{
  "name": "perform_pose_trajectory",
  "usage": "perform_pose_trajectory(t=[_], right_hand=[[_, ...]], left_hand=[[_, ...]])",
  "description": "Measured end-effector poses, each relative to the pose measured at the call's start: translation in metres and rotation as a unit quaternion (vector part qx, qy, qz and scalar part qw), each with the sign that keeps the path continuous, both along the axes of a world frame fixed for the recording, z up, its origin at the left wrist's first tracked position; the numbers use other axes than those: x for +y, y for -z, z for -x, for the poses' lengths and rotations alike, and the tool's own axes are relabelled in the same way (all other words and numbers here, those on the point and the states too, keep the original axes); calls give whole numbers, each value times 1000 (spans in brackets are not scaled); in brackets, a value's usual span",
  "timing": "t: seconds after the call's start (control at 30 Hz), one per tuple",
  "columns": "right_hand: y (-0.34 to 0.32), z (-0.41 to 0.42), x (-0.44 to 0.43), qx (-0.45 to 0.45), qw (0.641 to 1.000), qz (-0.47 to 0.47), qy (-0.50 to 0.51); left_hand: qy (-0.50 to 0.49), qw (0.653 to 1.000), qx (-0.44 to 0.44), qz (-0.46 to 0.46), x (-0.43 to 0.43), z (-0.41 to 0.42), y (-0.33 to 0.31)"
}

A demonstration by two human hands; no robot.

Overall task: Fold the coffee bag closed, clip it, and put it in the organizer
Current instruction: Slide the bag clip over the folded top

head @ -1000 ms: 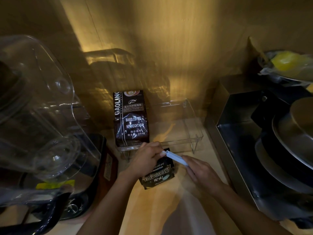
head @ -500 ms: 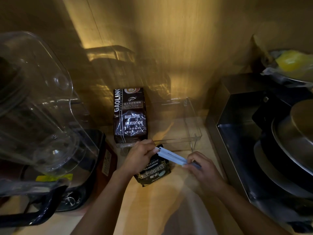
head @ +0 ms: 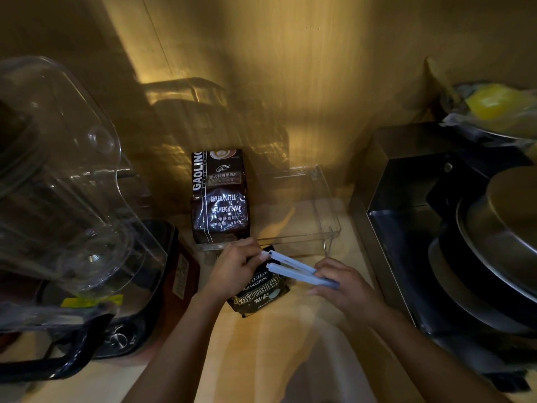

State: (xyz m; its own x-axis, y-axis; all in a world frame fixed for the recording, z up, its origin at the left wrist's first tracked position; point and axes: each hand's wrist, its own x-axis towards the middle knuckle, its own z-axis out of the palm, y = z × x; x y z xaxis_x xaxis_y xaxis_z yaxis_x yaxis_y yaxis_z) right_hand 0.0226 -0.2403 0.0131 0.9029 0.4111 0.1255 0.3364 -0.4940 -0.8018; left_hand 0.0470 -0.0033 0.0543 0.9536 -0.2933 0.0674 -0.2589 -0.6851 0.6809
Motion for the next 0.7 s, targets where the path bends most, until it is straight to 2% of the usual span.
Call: perform_pose_trajectory(t=[0.17,0.33,0.43,0.53,0.7], right_hand=[[-14,-10,-21,2,995,-46,87],[-22,-17,-27,-16,998,51,22],[-19,-19,-20,-58,993,106,3],[-19,-19,-12,-92,989,114,-4],[-24,-21,-5,-6,998,66,1]], left_hand=[[-22,1000,-11,7,0,7,3],[-62,998,-26,10,-4,11,7],[-100,994,-35,21,-5,17,11],[-96,994,-49,28,-6,21,10],[-65,995,-72,1,-8,23,6]])
